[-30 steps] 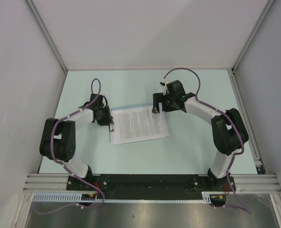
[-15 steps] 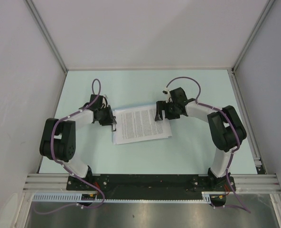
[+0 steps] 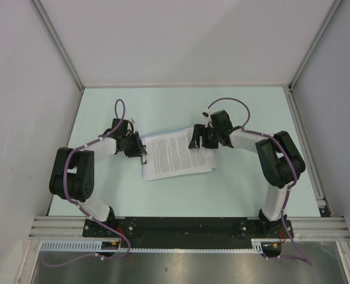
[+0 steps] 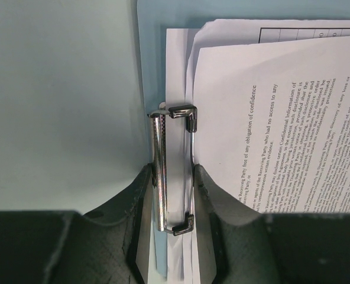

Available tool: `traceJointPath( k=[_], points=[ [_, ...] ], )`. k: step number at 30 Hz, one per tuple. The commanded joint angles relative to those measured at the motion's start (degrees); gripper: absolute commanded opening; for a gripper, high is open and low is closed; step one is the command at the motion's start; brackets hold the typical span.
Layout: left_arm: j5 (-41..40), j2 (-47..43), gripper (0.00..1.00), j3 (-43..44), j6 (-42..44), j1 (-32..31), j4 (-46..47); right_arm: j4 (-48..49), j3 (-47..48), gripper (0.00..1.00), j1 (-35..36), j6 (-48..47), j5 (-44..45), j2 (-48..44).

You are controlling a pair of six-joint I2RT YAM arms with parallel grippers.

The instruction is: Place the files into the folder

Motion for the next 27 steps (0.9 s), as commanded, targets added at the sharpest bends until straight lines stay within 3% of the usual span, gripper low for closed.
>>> traceJointPath(
  k=[1, 14, 20, 22, 23, 27],
  points=[
    [4.0, 0.1, 0.00, -2.6, -1.9, -0.1, -1.9, 1.6, -0.8, 0.79, 0.8, 2.0, -0.9, 2.6],
    [7.7, -0.8, 0.00, -3.7, -2.3, 1.8, -0.6, 4.0, -3.7, 0.74, 0.0, 4.2, -1.1, 3.7],
    [-1.1, 0.8, 0.00, 0.7, 0.6, -1.5, -6.7, 4.4, -3.9, 0.83, 0.3, 4.2, -1.4, 1.6],
    [-2.3, 0.7, 0.07, 1.8, 0.3, -2.2, -7.4, 6.0, -3.9, 0.84, 0.2, 4.5, -1.7, 1.5],
    [-2.8, 0.5, 0.21, 1.9, 0.1, -2.7, -7.5, 6.5, -3.9, 0.84, 0.2, 4.7, -2.2, 1.5],
    [-7.6, 0.2, 0.56, 3.6, 0.6, -4.1, -9.8, 6.9, -3.9, 0.84, 0.2, 5.0, -2.8, 2.4]
  ],
)
